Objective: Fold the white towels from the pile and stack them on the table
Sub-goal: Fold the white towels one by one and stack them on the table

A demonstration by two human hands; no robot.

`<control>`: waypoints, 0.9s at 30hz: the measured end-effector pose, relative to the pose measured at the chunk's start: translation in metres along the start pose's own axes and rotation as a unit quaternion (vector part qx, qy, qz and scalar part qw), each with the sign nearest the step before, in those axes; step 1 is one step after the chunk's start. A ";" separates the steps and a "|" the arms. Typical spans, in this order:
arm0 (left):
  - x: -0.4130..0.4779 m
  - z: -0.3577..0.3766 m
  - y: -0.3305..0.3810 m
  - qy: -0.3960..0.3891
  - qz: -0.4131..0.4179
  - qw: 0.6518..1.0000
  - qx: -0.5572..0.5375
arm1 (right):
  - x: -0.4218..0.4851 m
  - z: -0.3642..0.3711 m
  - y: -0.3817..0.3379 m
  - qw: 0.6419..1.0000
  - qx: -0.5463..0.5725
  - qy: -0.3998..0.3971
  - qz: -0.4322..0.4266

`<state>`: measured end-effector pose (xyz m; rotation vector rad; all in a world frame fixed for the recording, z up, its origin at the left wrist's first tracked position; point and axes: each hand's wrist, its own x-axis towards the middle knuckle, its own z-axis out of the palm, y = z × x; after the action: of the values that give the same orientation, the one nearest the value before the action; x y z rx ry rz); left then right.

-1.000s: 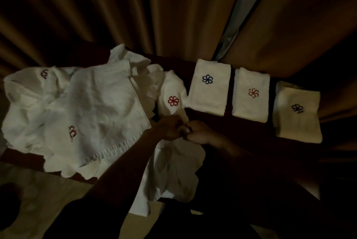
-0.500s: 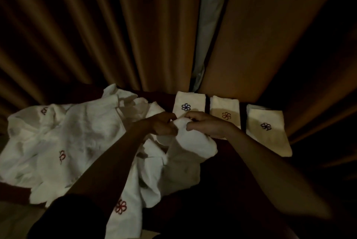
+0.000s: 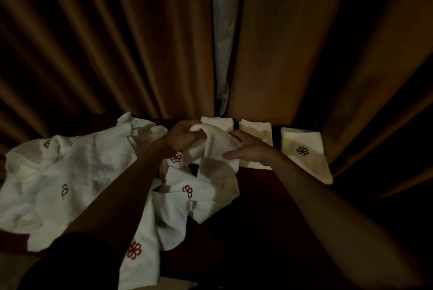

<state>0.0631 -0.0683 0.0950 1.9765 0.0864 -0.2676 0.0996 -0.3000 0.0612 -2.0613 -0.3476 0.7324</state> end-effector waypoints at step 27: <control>-0.024 0.130 -0.121 -0.147 -0.129 0.880 0.433 | -0.073 0.022 0.149 0.913 0.308 0.202 0.174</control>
<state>-0.0012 -0.1354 -0.0579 2.7830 0.0328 -0.9030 0.0246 -0.4053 -0.0442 -1.6120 0.4517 0.5079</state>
